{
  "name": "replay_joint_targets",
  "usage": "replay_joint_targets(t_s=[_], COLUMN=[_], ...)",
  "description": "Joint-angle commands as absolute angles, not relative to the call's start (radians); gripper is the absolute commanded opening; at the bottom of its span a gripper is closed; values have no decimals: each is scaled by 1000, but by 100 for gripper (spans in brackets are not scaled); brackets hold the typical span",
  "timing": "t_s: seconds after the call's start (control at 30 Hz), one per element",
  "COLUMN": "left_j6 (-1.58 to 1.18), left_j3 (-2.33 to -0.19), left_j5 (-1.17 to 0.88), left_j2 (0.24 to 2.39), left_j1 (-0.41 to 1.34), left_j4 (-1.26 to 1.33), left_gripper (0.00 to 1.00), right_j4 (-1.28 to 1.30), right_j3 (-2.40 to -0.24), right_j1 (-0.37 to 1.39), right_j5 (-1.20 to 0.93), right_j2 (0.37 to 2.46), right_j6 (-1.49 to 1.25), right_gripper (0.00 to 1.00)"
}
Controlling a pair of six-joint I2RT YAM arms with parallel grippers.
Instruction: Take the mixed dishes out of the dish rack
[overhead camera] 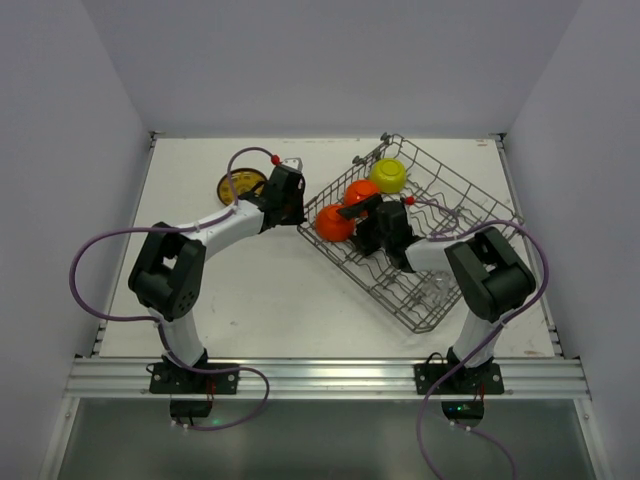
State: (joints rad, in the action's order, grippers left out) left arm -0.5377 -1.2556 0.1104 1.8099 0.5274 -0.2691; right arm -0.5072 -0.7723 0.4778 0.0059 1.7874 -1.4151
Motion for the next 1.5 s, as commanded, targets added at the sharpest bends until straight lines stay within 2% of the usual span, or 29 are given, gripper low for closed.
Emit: replay_joint_targets(t_s=[0.0, 0.17, 0.53, 0.9, 1.3, 1.47], left_j6=[-581, -575, -560, -546, -540, -541], left_j3=[-1284, -1289, -1290, -1290, -1287, -1285], left_j5=[147, 149, 141, 143, 129, 130], left_j2=[1805, 1812, 1804, 1796, 1799, 1796], left_j1=[518, 518, 520, 518, 518, 518], left_j4=[-221, -224, -225, -227, -222, -225], left_gripper=[0, 0, 0, 0, 0, 0], right_j4=[-440, -396, -541, -736, -893, -905], right_j3=[-821, -850, -856, -775, -769, -778], right_j1=[489, 500, 502, 500, 500, 500], right_j5=[52, 81, 81, 101, 28, 23], right_j2=[1775, 1793, 1855, 1790, 1853, 1865], right_j6=[-1416, -1411, -1367, -1261, -1224, -1210], right_gripper=[99, 99, 99, 95, 87, 79])
